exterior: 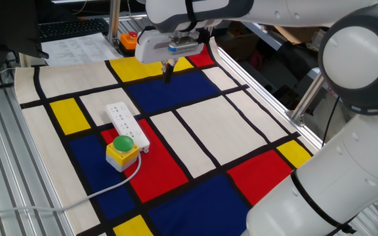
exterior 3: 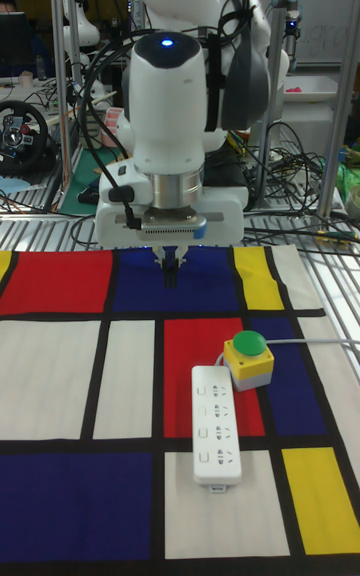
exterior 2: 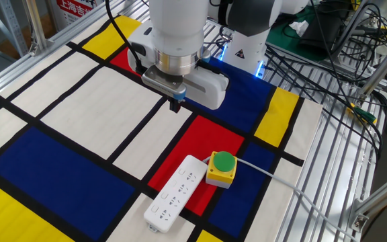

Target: Turn off the power strip by pressing the button

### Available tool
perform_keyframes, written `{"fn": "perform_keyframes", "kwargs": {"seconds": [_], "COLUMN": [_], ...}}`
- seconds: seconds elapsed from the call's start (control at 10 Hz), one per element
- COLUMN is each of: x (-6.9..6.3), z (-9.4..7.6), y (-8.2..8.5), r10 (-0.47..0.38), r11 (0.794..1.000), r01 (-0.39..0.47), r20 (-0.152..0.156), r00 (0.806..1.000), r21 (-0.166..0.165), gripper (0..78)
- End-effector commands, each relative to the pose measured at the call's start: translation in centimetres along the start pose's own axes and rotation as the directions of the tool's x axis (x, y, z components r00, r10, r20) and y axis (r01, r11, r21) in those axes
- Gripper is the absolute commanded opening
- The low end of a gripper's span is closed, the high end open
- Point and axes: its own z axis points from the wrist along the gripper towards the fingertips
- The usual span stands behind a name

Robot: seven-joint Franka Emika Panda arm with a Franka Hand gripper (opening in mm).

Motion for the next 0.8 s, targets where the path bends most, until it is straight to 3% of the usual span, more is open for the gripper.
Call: {"fn": "perform_keyframes", "kwargs": {"seconds": [0.1,0.8], "x": [-0.11,-0.12], "z": [-0.23,-0.16], "y": [-0.02,-0.09], "r10": [0.004,0.004], "r11": [1.0,1.0], "r01": [-0.004,-0.004], "r20": [0.007,0.018], "r00": [1.0,1.0], "r21": [0.0,0.008], "gripper": [0.0,0.0]}}
